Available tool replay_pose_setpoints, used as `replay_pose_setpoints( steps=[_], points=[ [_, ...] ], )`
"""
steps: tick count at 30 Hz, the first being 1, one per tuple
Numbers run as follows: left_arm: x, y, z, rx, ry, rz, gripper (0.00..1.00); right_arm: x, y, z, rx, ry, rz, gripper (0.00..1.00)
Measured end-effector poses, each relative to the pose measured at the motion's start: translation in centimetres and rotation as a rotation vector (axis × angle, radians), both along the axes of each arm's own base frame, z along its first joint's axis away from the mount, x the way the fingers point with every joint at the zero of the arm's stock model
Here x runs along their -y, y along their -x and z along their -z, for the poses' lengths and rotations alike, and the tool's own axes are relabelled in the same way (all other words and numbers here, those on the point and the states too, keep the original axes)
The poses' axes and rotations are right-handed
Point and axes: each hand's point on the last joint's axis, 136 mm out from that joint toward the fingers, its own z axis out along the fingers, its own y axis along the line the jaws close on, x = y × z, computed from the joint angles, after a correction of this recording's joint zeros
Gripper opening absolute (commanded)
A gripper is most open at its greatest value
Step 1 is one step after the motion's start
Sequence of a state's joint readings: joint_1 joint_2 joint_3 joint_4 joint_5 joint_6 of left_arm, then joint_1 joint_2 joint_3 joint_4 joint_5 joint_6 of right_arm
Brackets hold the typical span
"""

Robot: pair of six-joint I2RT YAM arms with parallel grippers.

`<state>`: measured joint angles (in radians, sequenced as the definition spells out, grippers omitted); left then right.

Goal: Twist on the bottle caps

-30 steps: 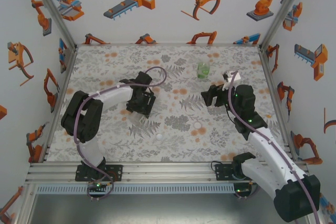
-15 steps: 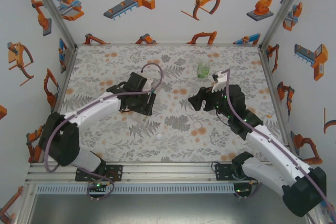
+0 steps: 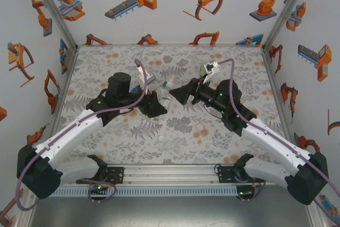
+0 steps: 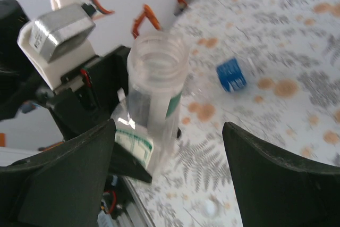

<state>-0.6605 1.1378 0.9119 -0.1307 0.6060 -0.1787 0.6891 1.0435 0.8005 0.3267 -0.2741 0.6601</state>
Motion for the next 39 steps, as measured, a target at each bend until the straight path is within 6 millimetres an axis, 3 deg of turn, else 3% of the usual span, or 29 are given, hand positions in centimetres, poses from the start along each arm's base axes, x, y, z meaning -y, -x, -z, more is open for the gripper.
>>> replay_pose_setpoints(
  steps=[6, 12, 15, 18, 21, 28, 35, 39],
  points=[
    [0.8, 2.4, -3.9, 0.04, 0.141, 0.135, 0.27, -1.4, 0.9, -5.1, 0.117, -0.15, -0.096, 0.69],
    [0.7, 3.6, -6.2, 0.057, 0.215, 0.182, 0.33, -3.3, 2.3, -7.0, 0.162, -0.208, -0.21, 0.47],
    [0.7, 3.9, -6.7, 0.05, 0.23, 0.187, 0.43, -3.7, 2.9, -7.7, 0.189, -0.219, -0.236, 0.37],
    [0.5, 4.1, -7.1, 0.053, 0.238, 0.187, 0.62, -3.7, 3.1, -8.0, 0.195, -0.226, -0.241, 0.31],
    [0.5, 4.2, -7.5, 0.067, 0.249, 0.19, 0.69, -3.8, 3.2, -8.5, 0.203, -0.232, -0.244, 0.29],
    [0.5, 4.3, -8.1, 0.09, 0.271, 0.202, 0.68, -3.9, 3.7, -10.2, 0.23, -0.252, -0.253, 0.29],
    [0.6, 4.5, -8.2, 0.092, 0.275, 0.217, 0.5, -4.0, 3.4, -10.0, 0.223, -0.249, -0.242, 0.3],
    [0.6, 4.5, -8.1, 0.091, 0.271, 0.218, 0.42, -4.0, 3.3, -9.8, 0.217, -0.241, -0.234, 0.47]
  ],
)
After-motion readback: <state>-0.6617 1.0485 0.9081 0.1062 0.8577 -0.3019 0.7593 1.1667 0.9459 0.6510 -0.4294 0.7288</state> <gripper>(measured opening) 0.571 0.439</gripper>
